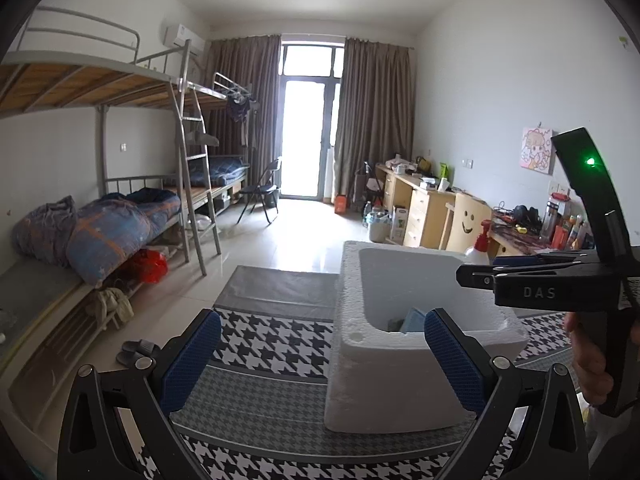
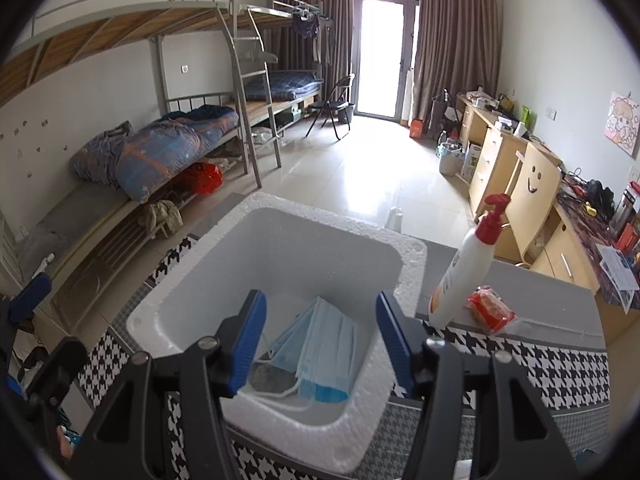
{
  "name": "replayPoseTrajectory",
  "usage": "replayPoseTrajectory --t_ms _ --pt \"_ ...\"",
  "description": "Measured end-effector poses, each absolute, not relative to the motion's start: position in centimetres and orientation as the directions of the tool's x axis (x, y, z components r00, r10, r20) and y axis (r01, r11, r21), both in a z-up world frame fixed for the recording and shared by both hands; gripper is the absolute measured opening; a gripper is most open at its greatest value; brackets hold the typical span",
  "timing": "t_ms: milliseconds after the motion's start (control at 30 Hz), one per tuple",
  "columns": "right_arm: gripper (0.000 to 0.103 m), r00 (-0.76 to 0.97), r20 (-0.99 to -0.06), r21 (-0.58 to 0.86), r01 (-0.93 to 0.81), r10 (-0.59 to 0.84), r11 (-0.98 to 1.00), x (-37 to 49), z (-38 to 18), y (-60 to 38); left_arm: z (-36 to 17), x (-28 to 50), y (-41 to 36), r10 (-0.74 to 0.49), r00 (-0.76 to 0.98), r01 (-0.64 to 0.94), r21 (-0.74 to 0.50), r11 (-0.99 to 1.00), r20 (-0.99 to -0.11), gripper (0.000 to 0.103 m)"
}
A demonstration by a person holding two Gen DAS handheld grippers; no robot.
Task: Organize soft objects
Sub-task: 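Withdraw both tools from the foam box back toward the table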
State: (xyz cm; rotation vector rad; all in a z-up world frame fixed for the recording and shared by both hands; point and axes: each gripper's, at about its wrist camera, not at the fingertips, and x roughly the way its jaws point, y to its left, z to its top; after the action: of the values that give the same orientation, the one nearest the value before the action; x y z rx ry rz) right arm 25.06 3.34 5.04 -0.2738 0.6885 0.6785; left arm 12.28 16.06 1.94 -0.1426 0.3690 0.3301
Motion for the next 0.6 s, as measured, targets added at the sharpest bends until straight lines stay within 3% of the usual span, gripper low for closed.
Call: replayPoseTrajectory --t_ms 300,433,600 --pt "0.062 0.580 -0.632 0.006 -0.660 0.514 0.751 23.6 5.9 0.9 2.5 11.8 14.7 0.272 0.889 -0.318 -0.067 0.946 -0.368 0.102" --pt "0.079 0.597 -0.595 0.009 -0.664 0.538 0.747 22.7 6.6 -0.2 2.8 11.6 14.2 0.266 0.893 -0.310 -0.067 0.949 -0.362 0.102" --pt "0.088 0.615 -0.545 -0.007 -0.682 0.569 0.731 20.8 7.0 -1.2 3.0 11.5 13.8 0.260 0.896 -0.305 -0.074 0.949 -0.359 0.102"
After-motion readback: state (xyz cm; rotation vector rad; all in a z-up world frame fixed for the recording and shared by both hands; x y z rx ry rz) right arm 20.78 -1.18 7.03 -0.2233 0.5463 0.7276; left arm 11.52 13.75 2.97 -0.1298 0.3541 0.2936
